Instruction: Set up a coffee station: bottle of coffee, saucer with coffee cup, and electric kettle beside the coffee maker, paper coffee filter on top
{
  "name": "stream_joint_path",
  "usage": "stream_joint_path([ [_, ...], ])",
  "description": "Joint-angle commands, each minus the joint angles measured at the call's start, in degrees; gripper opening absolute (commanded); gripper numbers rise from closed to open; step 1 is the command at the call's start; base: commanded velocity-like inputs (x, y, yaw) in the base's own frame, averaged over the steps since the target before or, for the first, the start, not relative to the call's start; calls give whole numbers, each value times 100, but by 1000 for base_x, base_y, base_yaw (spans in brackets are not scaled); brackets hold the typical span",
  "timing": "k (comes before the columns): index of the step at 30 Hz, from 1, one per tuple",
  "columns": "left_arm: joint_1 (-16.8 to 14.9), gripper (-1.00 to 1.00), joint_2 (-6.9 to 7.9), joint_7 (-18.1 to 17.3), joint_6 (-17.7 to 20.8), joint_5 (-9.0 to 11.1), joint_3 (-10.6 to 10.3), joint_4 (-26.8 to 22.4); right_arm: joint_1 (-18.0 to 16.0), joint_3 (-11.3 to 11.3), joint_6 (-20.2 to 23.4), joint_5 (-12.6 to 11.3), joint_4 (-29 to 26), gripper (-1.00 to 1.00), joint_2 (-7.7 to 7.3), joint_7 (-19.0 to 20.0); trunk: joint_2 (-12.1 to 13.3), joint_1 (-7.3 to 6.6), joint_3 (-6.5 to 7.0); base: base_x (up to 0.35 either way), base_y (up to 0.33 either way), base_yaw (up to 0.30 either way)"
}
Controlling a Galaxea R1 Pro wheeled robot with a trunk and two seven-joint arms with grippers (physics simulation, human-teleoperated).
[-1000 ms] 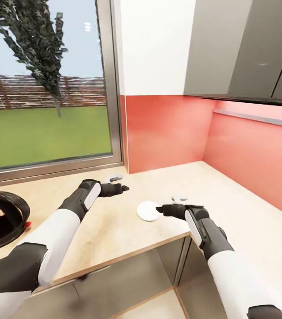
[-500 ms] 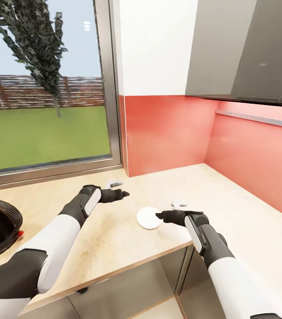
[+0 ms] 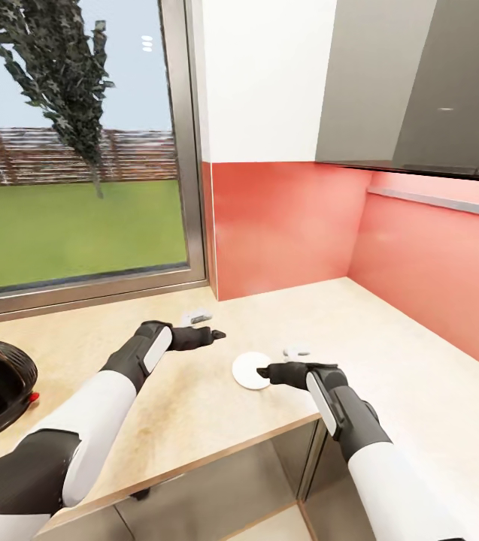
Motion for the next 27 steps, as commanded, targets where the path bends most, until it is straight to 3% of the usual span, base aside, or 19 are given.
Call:
stream_joint_path([
  [1,31,100,2,-78,22,6,-6,0,2,2,32,-47,-5,100,26,-16,-8,2,-10,0,0,0],
  [10,172,100,-8,-766,-11,20,3,31,49,3,34,-41,-3,100,135,-14,-8,2,-10,0,0,0],
  [19,328,100,-39,-832,-32,15,1,-8,66,-6,32,-31,4,100,129,-14,-8,2,-10,4,0,0],
  [27,360,100,-42,-834,-31,15,4,-47,70,-16,23,-40,253,100,108,-14,-8,2,-10,137,0,0],
])
